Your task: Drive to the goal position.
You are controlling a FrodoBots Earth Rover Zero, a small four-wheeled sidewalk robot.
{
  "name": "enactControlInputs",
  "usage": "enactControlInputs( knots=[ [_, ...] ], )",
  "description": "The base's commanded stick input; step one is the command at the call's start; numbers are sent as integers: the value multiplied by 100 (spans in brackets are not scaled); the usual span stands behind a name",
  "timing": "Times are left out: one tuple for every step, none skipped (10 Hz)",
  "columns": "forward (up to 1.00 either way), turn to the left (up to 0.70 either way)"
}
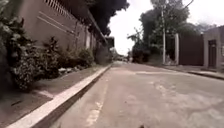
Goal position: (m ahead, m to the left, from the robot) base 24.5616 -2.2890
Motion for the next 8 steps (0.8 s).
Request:
enactControlInputs(
  knots=[
    [70,-8],
    [70,-24],
    [70,-33],
    [70,-7],
    [70,0],
    [70,0],
    [70,0],
    [70,0]
  ],
)
